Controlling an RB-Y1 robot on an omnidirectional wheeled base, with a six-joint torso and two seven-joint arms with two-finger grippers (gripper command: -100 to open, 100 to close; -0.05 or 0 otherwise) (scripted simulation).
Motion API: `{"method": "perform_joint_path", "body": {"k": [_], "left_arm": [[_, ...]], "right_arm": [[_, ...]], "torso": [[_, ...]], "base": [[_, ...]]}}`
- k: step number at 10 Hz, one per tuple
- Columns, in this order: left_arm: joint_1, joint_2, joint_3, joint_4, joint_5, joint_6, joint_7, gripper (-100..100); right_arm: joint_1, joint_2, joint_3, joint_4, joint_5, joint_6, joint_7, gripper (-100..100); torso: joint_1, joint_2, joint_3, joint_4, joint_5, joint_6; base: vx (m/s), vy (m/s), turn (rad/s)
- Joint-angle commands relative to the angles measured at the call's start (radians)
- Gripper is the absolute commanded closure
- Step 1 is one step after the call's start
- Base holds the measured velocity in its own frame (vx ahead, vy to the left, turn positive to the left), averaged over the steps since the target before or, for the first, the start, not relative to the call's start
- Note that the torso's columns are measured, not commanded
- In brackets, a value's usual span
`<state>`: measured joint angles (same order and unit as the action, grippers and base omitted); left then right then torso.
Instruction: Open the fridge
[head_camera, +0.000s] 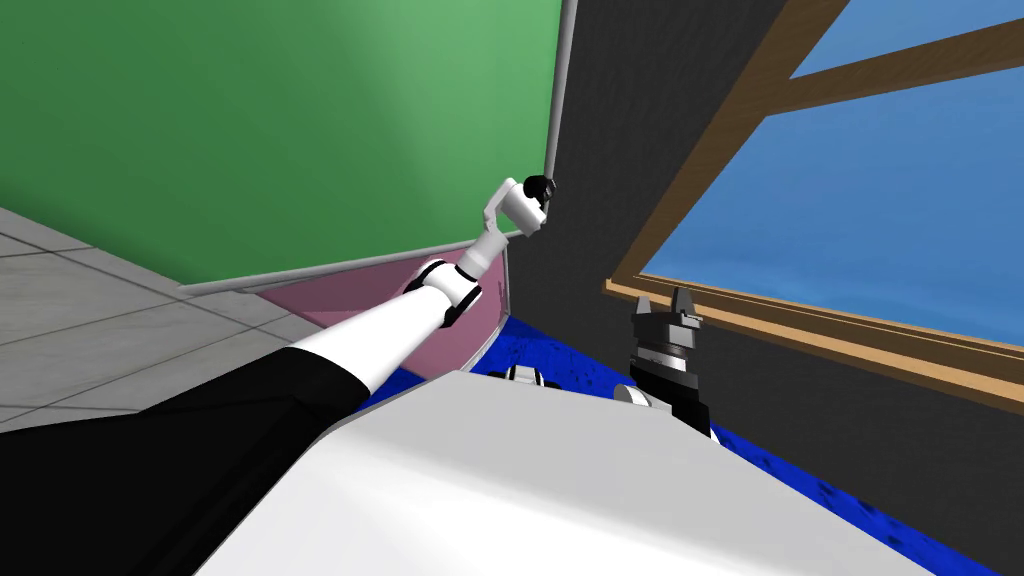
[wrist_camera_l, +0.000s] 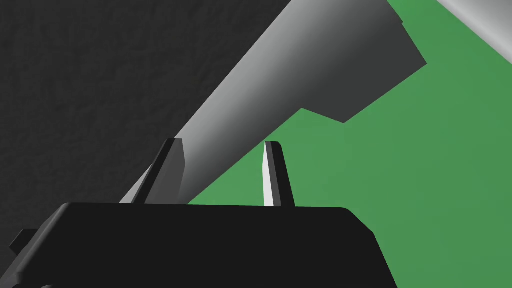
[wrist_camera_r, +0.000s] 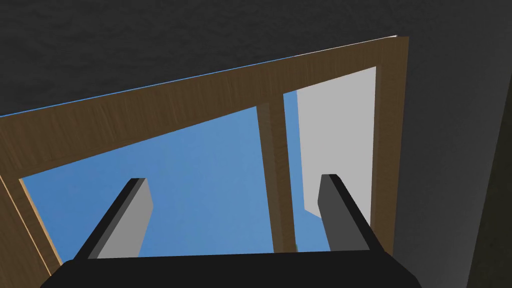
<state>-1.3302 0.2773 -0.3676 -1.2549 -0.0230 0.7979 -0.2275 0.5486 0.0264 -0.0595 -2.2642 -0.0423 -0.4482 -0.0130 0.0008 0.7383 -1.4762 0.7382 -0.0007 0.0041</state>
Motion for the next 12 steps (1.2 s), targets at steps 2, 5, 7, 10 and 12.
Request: {"method": "perform_joint_path", "body": {"k": [2,5,7,10,12], "left_arm": [[-0.007,-0.037,-0.031,-0.048,0.044,0.004,-0.002,100],[-0.018,-0.077,-0.061,-0.089,0.081,0.009,-0.003,100],[-0.022,-0.090,-0.071,-0.103,0.094,0.010,-0.003,100],[-0.030,-0.117,-0.091,-0.130,0.119,0.014,-0.003,100],[-0.035,-0.116,-0.089,-0.115,0.114,0.006,-0.004,100]], "right_arm": [[0.000,0.000,0.000,0.000,0.000,0.000,0.000,0],[0.000,0.000,0.000,0.000,0.000,0.000,0.000,0],[0.000,0.000,0.000,0.000,0.000,0.000,0.000,0],[0.000,0.000,0.000,0.000,0.000,0.000,0.000,0],[0.000,0.000,0.000,0.000,0.000,0.000,0.000,0]], "torso": [[0.000,0.005,0.004,0.000,0.002,-0.005],[0.000,0.002,0.002,0.000,0.001,-0.004],[0.000,0.003,0.002,0.001,0.001,-0.003],[-0.001,0.000,0.000,0.001,0.002,-0.004],[-0.003,0.003,0.002,0.001,0.001,-0.003]], "base": [[-0.222,0.049,-0.093],[-0.242,0.049,-0.076],[-0.205,0.084,-0.081],[-0.107,0.032,-0.034],[-0.078,0.017,-0.031]]}}
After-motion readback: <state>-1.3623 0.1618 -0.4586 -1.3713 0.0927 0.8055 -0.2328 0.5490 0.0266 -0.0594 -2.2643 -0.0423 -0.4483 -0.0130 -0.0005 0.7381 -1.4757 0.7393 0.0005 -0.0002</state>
